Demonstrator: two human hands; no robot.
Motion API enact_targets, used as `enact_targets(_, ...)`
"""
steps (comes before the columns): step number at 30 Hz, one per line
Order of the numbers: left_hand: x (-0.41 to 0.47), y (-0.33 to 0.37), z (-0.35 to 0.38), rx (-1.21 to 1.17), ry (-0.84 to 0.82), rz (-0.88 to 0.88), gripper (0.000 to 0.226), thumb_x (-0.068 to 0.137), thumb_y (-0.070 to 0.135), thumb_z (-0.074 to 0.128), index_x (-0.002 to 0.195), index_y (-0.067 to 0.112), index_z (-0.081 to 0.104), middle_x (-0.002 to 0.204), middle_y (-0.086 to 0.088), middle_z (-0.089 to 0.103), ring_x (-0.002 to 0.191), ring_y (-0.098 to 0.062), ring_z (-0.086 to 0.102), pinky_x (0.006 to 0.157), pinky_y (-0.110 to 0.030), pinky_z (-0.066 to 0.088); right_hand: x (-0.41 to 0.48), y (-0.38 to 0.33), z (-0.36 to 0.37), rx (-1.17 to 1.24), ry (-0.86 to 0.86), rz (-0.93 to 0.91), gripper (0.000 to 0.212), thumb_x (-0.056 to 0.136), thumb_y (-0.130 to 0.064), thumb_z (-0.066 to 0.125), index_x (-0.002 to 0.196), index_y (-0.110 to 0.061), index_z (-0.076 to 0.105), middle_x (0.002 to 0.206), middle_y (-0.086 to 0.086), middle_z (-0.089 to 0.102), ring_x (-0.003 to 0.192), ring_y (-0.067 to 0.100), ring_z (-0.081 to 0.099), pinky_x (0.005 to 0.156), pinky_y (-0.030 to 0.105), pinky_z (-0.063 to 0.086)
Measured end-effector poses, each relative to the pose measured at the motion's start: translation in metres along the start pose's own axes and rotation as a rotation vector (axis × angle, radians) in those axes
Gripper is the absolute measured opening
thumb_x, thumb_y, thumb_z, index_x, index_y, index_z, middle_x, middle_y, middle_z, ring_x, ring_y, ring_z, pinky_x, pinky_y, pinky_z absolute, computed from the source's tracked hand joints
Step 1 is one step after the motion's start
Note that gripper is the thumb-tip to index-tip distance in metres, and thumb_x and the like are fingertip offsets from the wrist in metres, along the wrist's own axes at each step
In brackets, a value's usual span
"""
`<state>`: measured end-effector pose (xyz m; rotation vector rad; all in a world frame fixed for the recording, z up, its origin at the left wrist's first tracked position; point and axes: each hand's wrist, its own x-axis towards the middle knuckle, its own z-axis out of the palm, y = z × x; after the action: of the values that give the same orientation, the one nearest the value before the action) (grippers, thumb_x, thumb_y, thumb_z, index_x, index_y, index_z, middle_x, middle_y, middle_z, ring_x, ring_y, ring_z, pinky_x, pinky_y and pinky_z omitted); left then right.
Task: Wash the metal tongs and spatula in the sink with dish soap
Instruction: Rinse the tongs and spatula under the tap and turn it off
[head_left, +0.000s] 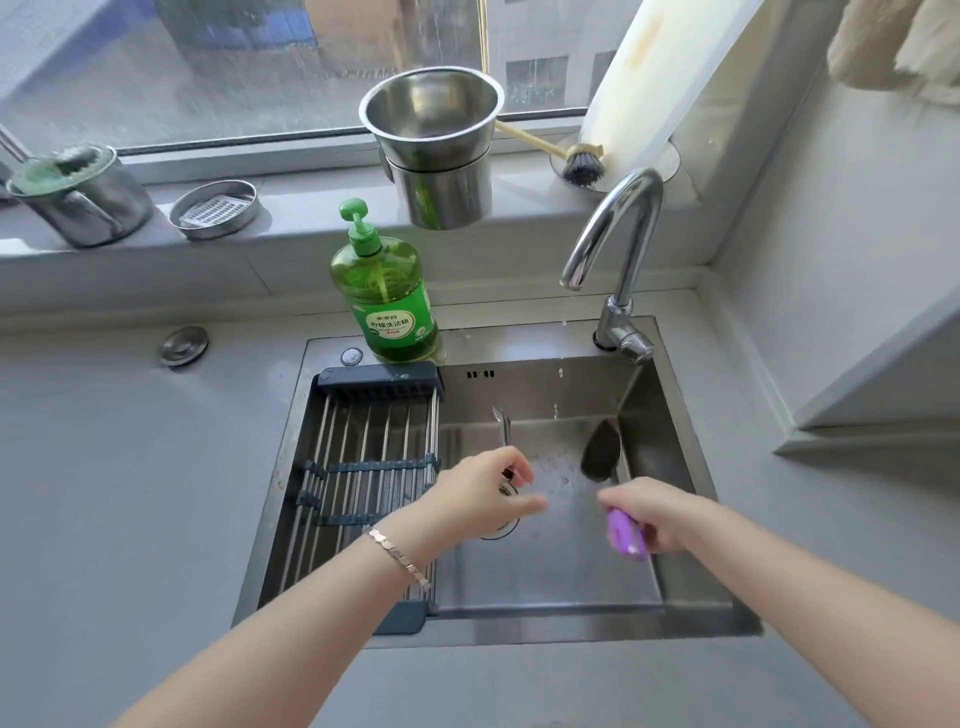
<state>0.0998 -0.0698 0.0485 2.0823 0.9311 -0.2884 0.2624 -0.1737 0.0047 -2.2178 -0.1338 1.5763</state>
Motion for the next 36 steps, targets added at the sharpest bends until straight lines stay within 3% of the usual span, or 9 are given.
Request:
enact_targets(3, -0.004, -0.006, 0.004, 0.044, 0.047, -0.004, 0.032, 0.098, 0.029, 0.035, 0.107, 0.014, 0.062, 0.110, -0.006, 0.066, 0.101, -0.025, 0.060, 0.090, -0.038, 0.048, -0.005, 0.017, -0.012, -0.460, 0.246, -0.152, 0.001, 0.080, -0.009, 0.052, 0.078, -0.008, 0.052, 0.059, 0.005, 0.062, 0.057, 0.023, 0.054, 0.049, 0.021, 0.039)
enact_targets(6, -0.005, -0.011, 0.011, 0.182, 0.015, 0.002, 0.034, 0.100, 0.022, 0.029, 0.125, 0.020, 0.052, 0.120, -0.004, 0.062, 0.107, -0.026, 0.058, 0.096, -0.040, 0.044, -0.007, 0.024, -0.012, -0.600, 0.321, -0.231, 0.053, 0.072, -0.002, 0.057, 0.122, -0.016, 0.054, 0.095, 0.010, 0.072, 0.070, 0.023, 0.059, 0.064, 0.023, 0.048)
enact_targets(12, -0.002, -0.003, 0.017, 0.426, 0.210, 0.070, 0.045, 0.099, 0.020, 0.034, 0.142, 0.014, 0.027, 0.111, -0.011, 0.063, 0.109, -0.030, 0.050, 0.098, -0.040, 0.033, -0.013, 0.037, -0.002, -0.525, 0.415, -0.465, 0.002, 0.079, -0.006, 0.053, 0.079, -0.008, 0.055, 0.075, 0.012, 0.058, 0.079, 0.034, 0.054, 0.056, 0.030, 0.037)
enact_targets(15, -0.001, 0.001, 0.018, 0.425, 0.129, 0.031, 0.038, 0.099, 0.021, 0.036, 0.135, 0.009, 0.036, 0.114, -0.016, 0.059, 0.110, -0.032, 0.047, 0.094, -0.041, 0.037, -0.016, 0.042, 0.006, -0.464, 0.436, -0.463, 0.026, 0.087, -0.017, 0.057, 0.109, -0.003, 0.061, 0.105, 0.016, 0.065, 0.101, 0.036, 0.058, 0.082, 0.034, 0.047)
enact_targets(18, -0.003, -0.001, 0.023, 0.411, 0.034, 0.048, 0.032, 0.098, 0.020, 0.040, 0.127, 0.007, 0.041, 0.109, -0.018, 0.059, 0.109, -0.033, 0.046, 0.091, -0.042, 0.040, -0.015, 0.048, 0.010, -0.458, 0.379, -0.357, 0.010, 0.084, -0.014, 0.056, 0.083, -0.006, 0.062, 0.092, 0.017, 0.064, 0.079, 0.034, 0.059, 0.070, 0.029, 0.047)
enact_targets(22, -0.002, -0.012, 0.023, 0.414, 0.039, 0.071, 0.030, 0.096, 0.015, 0.041, 0.125, 0.007, 0.043, 0.103, -0.019, 0.061, 0.108, -0.032, 0.046, 0.089, -0.042, 0.043, -0.017, 0.055, 0.020, -0.475, 0.393, -0.443, 0.027, 0.087, -0.013, 0.055, 0.110, -0.003, 0.064, 0.109, 0.015, 0.066, 0.106, 0.033, 0.058, 0.086, 0.033, 0.047)
enact_targets(25, -0.005, -0.020, 0.018, 0.407, 0.039, 0.051, 0.036, 0.095, 0.020, 0.046, 0.129, 0.010, 0.041, 0.105, -0.019, 0.060, 0.106, -0.032, 0.049, 0.089, -0.041, 0.045, -0.018, 0.049, 0.024, -0.458, 0.351, -0.410, 0.013, 0.083, -0.012, 0.056, 0.089, -0.006, 0.066, 0.092, 0.017, 0.065, 0.088, 0.032, 0.058, 0.076, 0.030, 0.047)
enact_targets(31, -0.018, -0.067, 0.000, 0.398, 0.220, -0.012, 0.054, 0.091, 0.025, 0.057, 0.139, 0.018, 0.035, 0.104, -0.010, 0.058, 0.097, -0.029, 0.055, 0.086, -0.037, 0.049, -0.019, 0.044, 0.047, -0.357, 0.383, -0.517, 0.037, 0.087, -0.018, 0.058, 0.123, -0.011, 0.058, 0.119, 0.010, 0.063, 0.113, 0.027, 0.055, 0.092, 0.029, 0.043)
enact_targets(36, -0.027, -0.130, -0.013, 0.234, 0.324, -0.109, 0.065, 0.089, 0.018, 0.061, 0.145, 0.013, 0.029, 0.134, -0.009, 0.047, 0.122, -0.022, 0.048, 0.107, -0.034, 0.040, -0.025, 0.024, 0.076, -0.257, 0.403, -0.661, 0.038, 0.085, -0.018, 0.062, 0.123, -0.014, 0.060, 0.119, 0.005, 0.065, 0.111, 0.022, 0.056, 0.094, 0.026, 0.040)
